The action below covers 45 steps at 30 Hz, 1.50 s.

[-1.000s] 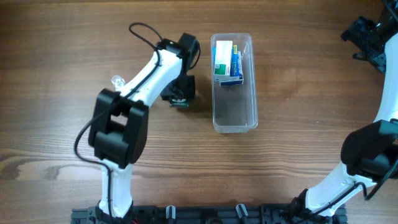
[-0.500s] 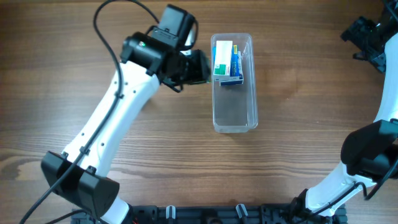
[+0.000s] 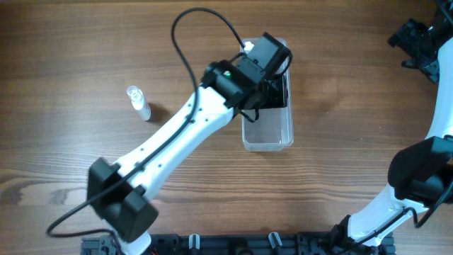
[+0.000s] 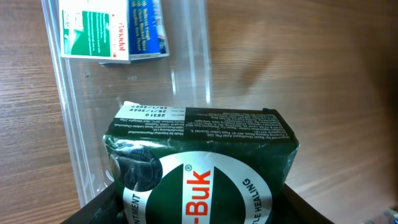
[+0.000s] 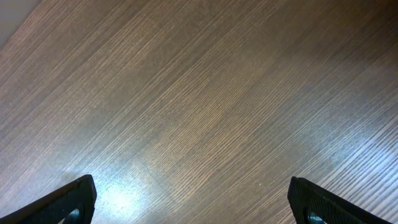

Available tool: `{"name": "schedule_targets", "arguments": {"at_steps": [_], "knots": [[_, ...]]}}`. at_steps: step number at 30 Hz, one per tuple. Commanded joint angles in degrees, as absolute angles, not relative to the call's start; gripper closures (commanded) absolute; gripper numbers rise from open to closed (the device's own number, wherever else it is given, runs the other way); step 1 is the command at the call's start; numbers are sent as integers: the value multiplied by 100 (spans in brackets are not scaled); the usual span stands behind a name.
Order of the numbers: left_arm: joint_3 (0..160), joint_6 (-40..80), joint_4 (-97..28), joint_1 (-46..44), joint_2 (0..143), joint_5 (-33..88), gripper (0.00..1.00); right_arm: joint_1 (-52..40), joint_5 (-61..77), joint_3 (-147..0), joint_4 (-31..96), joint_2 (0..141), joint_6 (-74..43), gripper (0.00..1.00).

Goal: Pack container
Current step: 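Carry the Zam-Buk box right and lower it into the container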

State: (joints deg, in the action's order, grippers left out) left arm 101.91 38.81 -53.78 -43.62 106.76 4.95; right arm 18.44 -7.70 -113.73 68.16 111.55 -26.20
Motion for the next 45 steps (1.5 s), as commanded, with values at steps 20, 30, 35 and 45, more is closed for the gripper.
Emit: {"name": "schedule_targets", "arguments": {"at_steps": [20,30,35,45], "knots": [[10287,4399,-5098,-4379,12228,270,44,1835,-762,-11389,6799,11220,-2700,0],[10287,4397,-5065,-4379,12228,270,39,1835,-762,-11389,6799,11220,-2700,0],[10287,4397,-5026,-4407,12228,270,38,1835,-762,-11389,6799,11220,-2703,0],[10287,4399,-4950,-4475,12228,268,38,1835,-762,-11389,6799,11220,-2700,0]]}}
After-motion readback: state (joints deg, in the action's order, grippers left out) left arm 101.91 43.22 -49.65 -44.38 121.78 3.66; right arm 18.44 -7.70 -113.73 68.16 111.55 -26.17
